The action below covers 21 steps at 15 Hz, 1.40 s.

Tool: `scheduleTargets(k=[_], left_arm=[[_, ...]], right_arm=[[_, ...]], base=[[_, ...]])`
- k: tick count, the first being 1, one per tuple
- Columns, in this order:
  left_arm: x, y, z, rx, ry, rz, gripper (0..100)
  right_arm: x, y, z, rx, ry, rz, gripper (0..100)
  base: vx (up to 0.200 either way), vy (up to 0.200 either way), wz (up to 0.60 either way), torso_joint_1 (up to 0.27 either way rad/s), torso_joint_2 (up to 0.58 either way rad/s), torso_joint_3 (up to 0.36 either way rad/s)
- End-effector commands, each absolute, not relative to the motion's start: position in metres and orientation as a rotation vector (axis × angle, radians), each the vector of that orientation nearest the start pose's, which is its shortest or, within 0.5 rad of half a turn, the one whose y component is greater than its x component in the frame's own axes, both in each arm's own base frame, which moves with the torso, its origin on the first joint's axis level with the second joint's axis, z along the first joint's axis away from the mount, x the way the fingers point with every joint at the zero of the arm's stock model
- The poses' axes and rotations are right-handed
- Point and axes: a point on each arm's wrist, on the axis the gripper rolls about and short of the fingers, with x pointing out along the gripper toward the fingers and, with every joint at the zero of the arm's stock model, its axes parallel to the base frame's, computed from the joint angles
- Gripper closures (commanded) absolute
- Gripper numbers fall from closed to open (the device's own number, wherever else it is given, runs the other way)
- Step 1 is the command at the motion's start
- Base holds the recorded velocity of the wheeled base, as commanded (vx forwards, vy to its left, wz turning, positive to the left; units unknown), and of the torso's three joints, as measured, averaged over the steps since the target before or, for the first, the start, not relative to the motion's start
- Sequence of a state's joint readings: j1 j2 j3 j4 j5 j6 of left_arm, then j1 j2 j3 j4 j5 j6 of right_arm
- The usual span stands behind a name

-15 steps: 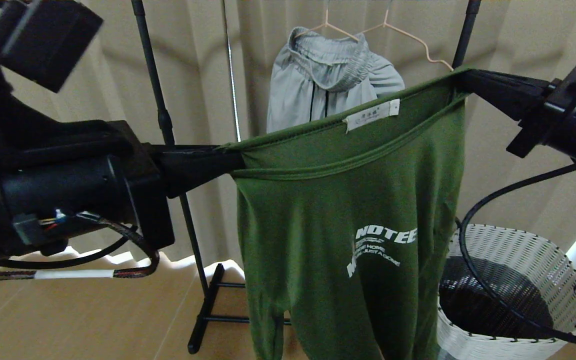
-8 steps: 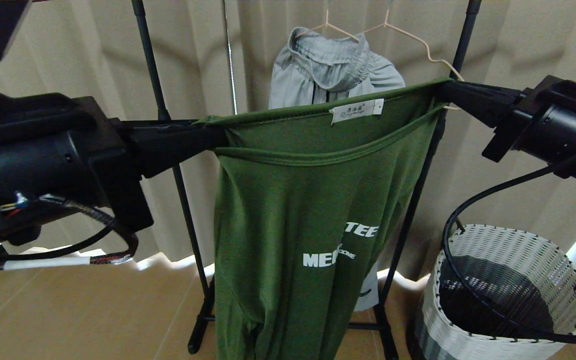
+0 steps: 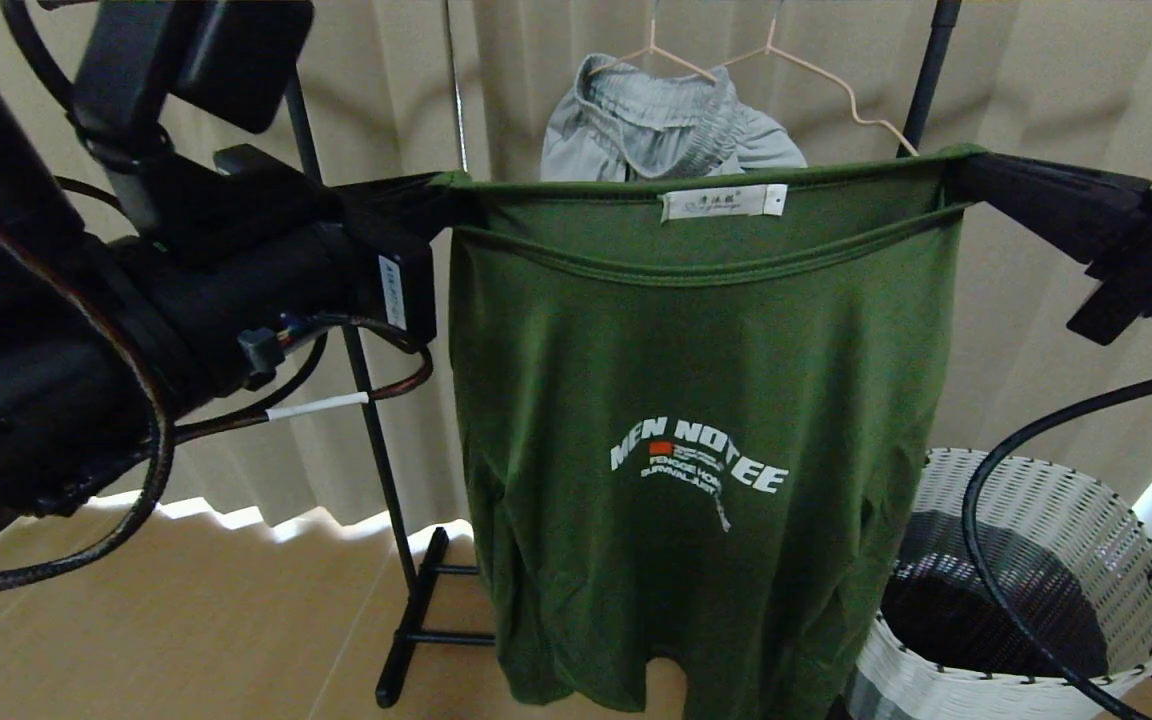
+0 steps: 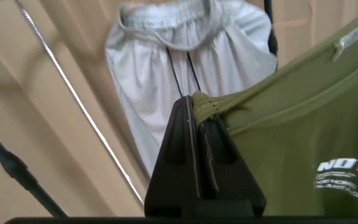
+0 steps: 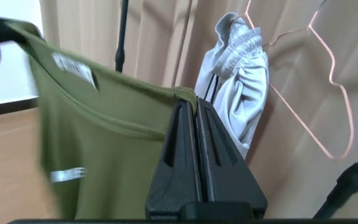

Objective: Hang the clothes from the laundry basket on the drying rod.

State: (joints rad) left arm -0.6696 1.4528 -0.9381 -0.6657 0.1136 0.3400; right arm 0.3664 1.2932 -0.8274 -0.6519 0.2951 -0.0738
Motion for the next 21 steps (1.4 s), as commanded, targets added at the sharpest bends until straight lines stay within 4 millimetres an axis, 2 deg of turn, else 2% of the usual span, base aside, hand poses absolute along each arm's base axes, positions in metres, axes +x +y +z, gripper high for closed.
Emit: scheduleTargets(k=[1,7,12,13,16,21], left_arm=[[0.206,-0.162,0.286,0.283,-0.209,-0.536,100],[0.205,-0.161,0.298,0.263,-0.247,-0.528,100],[0.204,-0.161,0.299,0.258,-0.251,-0.527,100],[0.204,-0.161,0.299,0.260,-0.251,-0.527,100],[0.206,-0.160,0.298,0.260,-0.247,-0.519,100],[0.222,-0.134,0.294,0.273,-0.202,-0.332,100]], right_arm=[[0.188,0.079,0.292,-0.066,-0.201,0.656,100],[0.188,0.079,0.294,-0.066,-0.192,0.656,100],[0.184,0.078,0.296,-0.068,-0.156,0.658,100],[0.183,0.077,0.297,-0.068,-0.154,0.658,0],[0.177,0.075,0.294,-0.067,-0.148,0.660,0],[0.160,0.070,0.279,-0.067,-0.127,0.718,0]], base=[[0.000,0.000,0.00,0.000,0.00,0.000],[0.000,0.000,0.00,0.000,0.00,0.000],[0.000,0.000,0.00,0.000,0.00,0.000],[0.000,0.000,0.00,0.000,0.00,0.000],[0.000,0.000,0.00,0.000,0.00,0.000],[0.000,0.000,0.00,0.000,0.00,0.000]])
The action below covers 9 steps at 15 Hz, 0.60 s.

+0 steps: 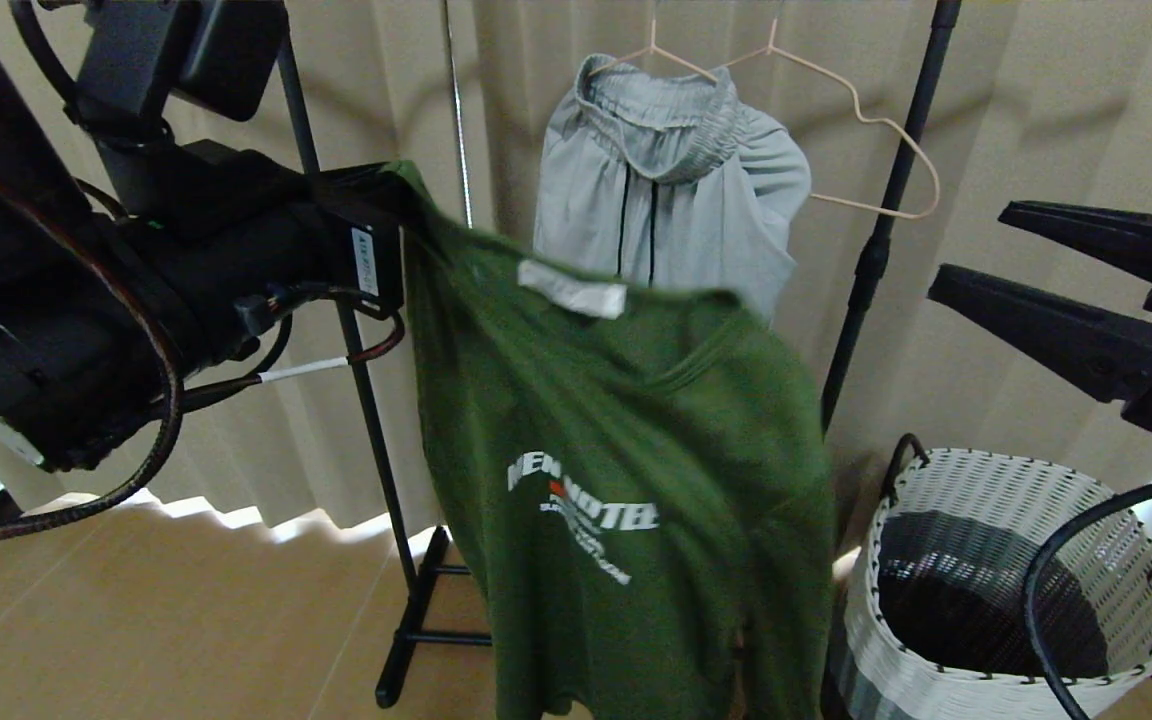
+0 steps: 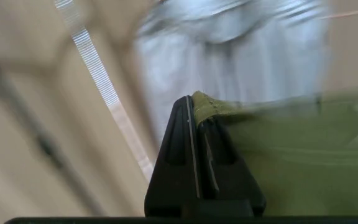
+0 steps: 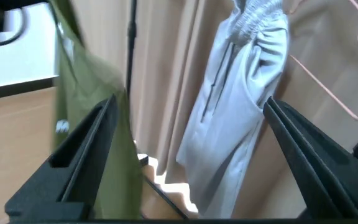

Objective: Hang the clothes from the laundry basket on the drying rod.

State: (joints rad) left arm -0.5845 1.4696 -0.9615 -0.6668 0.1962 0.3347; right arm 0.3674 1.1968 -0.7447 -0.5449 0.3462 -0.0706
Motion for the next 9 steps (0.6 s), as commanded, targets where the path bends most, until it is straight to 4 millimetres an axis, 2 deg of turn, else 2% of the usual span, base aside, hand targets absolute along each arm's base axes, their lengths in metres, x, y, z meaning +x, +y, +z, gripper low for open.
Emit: scheduleTargets(k=[1,3,6,9], left_arm=[[0.222,-0.133,0.292,0.275,-0.194,-0.322,100],[0.215,-0.129,0.291,0.276,-0.193,-0.323,100],[0.184,-0.104,0.283,0.289,-0.168,-0.293,100],[0.131,-0.053,0.267,0.300,-0.135,-0.175,100]], right_arm=[[0.157,0.070,0.277,-0.068,-0.125,0.747,0],[0.153,0.068,0.272,-0.071,-0.110,0.757,0],[0.148,0.058,0.255,-0.114,-0.072,0.669,0],[0.149,0.029,0.215,-0.298,0.022,0.399,0]], base=[[0.000,0.000,0.00,0.000,0.00,0.000],[0.000,0.000,0.00,0.000,0.00,0.000],[0.000,0.000,0.00,0.000,0.00,0.000],[0.000,0.000,0.00,0.000,0.00,0.000]])
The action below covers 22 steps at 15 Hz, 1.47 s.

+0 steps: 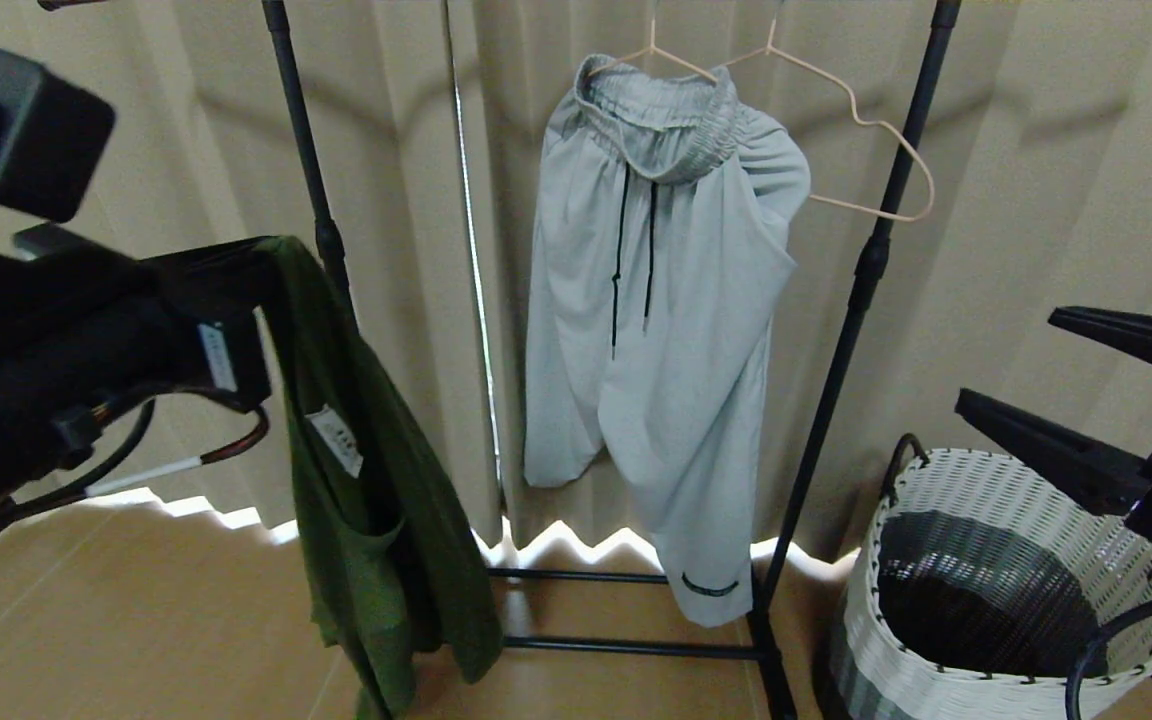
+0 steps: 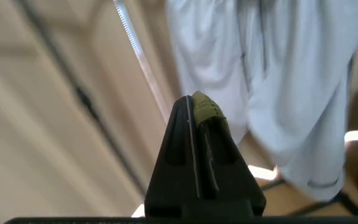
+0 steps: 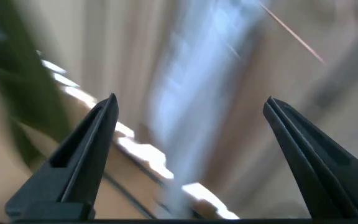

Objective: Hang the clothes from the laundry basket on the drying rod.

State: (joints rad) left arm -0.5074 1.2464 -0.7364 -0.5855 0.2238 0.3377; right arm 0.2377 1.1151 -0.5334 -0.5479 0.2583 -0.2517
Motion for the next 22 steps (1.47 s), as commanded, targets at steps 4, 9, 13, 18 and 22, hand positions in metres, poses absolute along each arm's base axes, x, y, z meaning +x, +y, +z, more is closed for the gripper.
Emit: scheduleTargets(k=[4,9,13,18,22], left_arm=[[0.076,-0.019,0.236,0.238,-0.021,-0.098,100],[0.041,-0.009,0.204,-0.046,0.111,-0.165,100],[0.026,-0.007,0.196,-0.041,0.065,-0.236,100],[0.027,-0.007,0.186,0.094,0.087,-0.230,100],[0.028,-0.007,0.181,0.103,0.103,-0.219,100]], right_arm=[[0.145,0.013,0.196,-0.309,0.008,0.291,0],[0.143,0.006,0.182,-0.308,-0.045,0.241,0],[0.141,0.006,0.164,-0.270,0.020,0.254,0],[0.136,0.007,0.158,-0.114,0.056,0.260,0],[0.125,0.007,0.153,-0.118,0.057,0.256,0]], base=[[0.000,0.000,0.00,0.000,0.00,0.000],[0.000,0.000,0.00,0.000,0.00,0.000],[0.000,0.000,0.00,0.000,0.00,0.000],[0.000,0.000,0.00,0.000,0.00,0.000],[0.000,0.000,0.00,0.000,0.00,0.000]])
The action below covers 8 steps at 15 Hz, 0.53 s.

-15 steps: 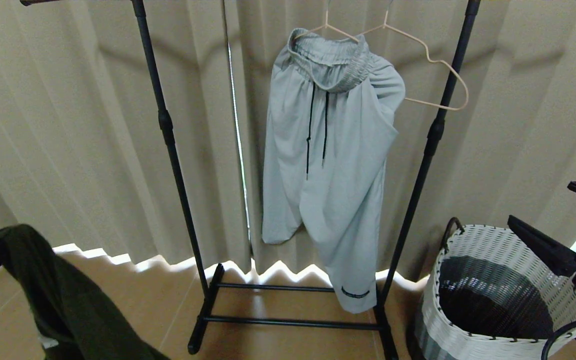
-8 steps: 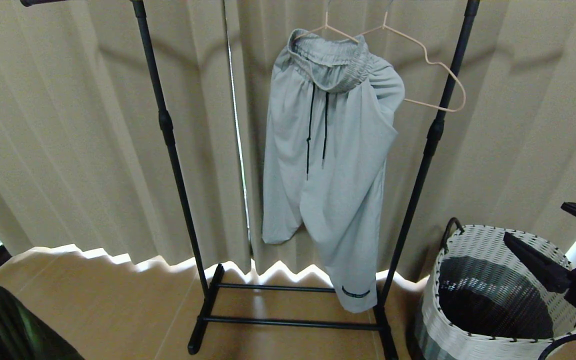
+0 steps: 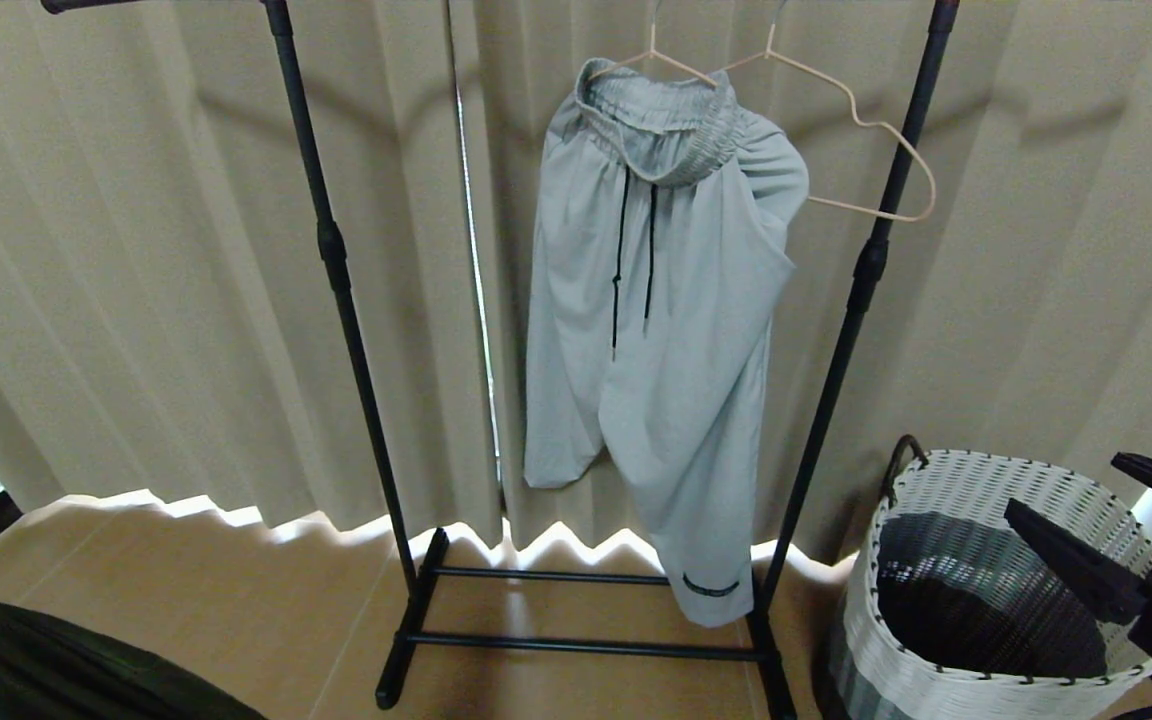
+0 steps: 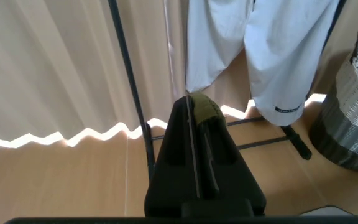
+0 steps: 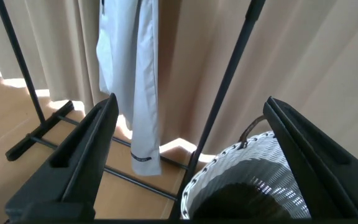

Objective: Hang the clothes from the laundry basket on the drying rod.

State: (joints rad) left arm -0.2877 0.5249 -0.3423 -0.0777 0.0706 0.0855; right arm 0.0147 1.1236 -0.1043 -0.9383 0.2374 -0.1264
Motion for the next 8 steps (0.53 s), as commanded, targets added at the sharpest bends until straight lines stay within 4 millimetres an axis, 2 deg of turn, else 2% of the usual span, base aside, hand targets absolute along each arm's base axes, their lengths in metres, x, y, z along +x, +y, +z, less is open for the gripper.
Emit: scheduleTargets(k=[1,3,4,5,8], left_arm=[[0.0286,-0.0067,0.1777,0.114,0.113,-0.218,100],[0.0294,-0.0069,0.1742,0.146,0.114,-0.219,100],[0.0294,-0.0069,0.1760,0.146,0.102,-0.218,100],[0.0293,-0.0069,0.1776,0.144,0.085,-0.218,100],[0.0328,-0.0079,0.1795,0.137,0.076,-0.217,100]], right_arm=[[0.1239,0.0070,0.1537,-0.119,0.053,0.255,0],[0.1236,0.0068,0.1536,-0.117,0.054,0.254,0],[0.1235,0.0068,0.1531,-0.118,0.057,0.254,0],[0.1230,0.0068,0.1525,-0.118,0.060,0.254,0],[0.1224,0.0072,0.1496,-0.118,0.074,0.258,0]], base=[[0.000,0.000,0.00,0.000,0.00,0.000],[0.000,0.000,0.00,0.000,0.00,0.000],[0.000,0.000,0.00,0.017,-0.21,-0.198],[0.000,0.000,0.00,0.027,-0.10,-0.261],[0.000,0.000,0.00,0.046,-0.44,-0.341]])
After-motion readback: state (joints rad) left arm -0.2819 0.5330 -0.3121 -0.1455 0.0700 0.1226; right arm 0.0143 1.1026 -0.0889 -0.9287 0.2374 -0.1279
